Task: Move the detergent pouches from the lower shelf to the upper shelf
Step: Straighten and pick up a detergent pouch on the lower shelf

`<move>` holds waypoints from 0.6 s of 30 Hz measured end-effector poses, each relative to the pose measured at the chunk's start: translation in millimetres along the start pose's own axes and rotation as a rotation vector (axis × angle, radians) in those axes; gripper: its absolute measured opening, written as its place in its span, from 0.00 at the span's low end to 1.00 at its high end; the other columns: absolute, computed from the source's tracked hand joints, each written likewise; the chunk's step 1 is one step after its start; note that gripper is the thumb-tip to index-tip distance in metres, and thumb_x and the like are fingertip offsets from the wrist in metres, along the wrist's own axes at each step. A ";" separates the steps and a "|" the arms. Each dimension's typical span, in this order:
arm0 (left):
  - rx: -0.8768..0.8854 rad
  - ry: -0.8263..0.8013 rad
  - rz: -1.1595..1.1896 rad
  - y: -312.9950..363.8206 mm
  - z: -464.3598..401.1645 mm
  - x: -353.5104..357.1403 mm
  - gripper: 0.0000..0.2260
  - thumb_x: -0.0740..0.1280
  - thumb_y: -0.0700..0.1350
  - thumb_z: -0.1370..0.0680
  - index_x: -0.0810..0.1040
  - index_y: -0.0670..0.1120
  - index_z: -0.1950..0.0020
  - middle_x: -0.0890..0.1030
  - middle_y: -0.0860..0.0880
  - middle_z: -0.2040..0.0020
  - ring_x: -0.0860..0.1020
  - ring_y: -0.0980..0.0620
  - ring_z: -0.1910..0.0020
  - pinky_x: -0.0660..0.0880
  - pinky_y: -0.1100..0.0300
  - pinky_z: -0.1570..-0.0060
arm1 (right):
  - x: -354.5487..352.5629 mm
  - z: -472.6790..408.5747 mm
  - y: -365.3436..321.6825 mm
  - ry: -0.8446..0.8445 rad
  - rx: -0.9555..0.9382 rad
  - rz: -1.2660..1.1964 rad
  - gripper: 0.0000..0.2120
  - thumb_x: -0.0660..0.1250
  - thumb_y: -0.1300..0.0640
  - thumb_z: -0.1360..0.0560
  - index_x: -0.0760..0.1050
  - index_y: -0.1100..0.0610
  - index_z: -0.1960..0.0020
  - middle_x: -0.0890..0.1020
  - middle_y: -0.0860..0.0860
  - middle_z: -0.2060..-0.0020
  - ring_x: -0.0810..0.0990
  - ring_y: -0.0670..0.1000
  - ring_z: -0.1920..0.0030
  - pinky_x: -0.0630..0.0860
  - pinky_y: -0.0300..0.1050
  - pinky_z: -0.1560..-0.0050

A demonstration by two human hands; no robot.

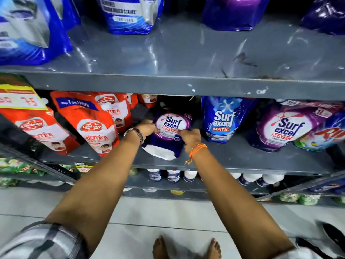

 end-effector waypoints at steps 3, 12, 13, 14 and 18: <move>-0.023 -0.051 0.129 -13.8 10.1 -4.0 0.16 0.68 0.23 0.28 0.79 0.30 0.41 0.80 0.40 0.46 0.77 0.46 0.45 0.77 0.61 0.52 | 0.6 -5.9 -0.4 -0.110 0.033 0.094 0.11 0.73 0.69 0.27 0.74 0.58 0.54 0.80 0.56 0.53 0.78 0.52 0.54 0.75 0.45 0.51; 0.081 0.016 0.416 -39.7 42.8 -17.3 0.35 0.70 0.21 0.33 0.70 0.43 0.30 0.80 0.38 0.36 0.79 0.44 0.41 0.77 0.50 0.41 | 4.1 26.5 -0.5 -0.167 -0.114 -0.069 0.31 0.67 0.81 0.29 0.67 0.69 0.29 0.79 0.65 0.34 0.80 0.59 0.39 0.79 0.50 0.41; 0.114 0.018 0.424 -38.2 44.9 -19.5 0.34 0.71 0.22 0.33 0.70 0.44 0.31 0.82 0.40 0.38 0.79 0.44 0.40 0.78 0.49 0.41 | 4.0 30.6 -4.9 -0.168 -0.142 -0.109 0.32 0.67 0.82 0.30 0.66 0.68 0.29 0.78 0.66 0.34 0.80 0.60 0.37 0.80 0.51 0.41; 0.154 0.026 0.429 -36.3 46.5 -21.3 0.34 0.72 0.22 0.33 0.70 0.47 0.33 0.83 0.43 0.41 0.80 0.46 0.39 0.80 0.50 0.43 | 2.9 33.3 -9.2 -0.174 -0.174 -0.134 0.32 0.67 0.82 0.30 0.66 0.67 0.29 0.78 0.66 0.34 0.80 0.61 0.38 0.82 0.49 0.46; 0.321 0.093 0.448 -24.0 49.4 -22.3 0.35 0.71 0.23 0.31 0.67 0.54 0.35 0.81 0.57 0.47 0.81 0.57 0.47 0.82 0.62 0.53 | 8.6 39.1 -25.1 -0.154 -0.366 -0.140 0.29 0.65 0.81 0.27 0.66 0.67 0.29 0.78 0.66 0.36 0.81 0.59 0.46 0.84 0.39 0.60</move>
Point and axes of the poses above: each hand's wrist, its own z-axis away from the middle knuckle, its own x-axis out of the palm, y = z × x, the point moved 1 cm from there along -z, towards the middle knuckle
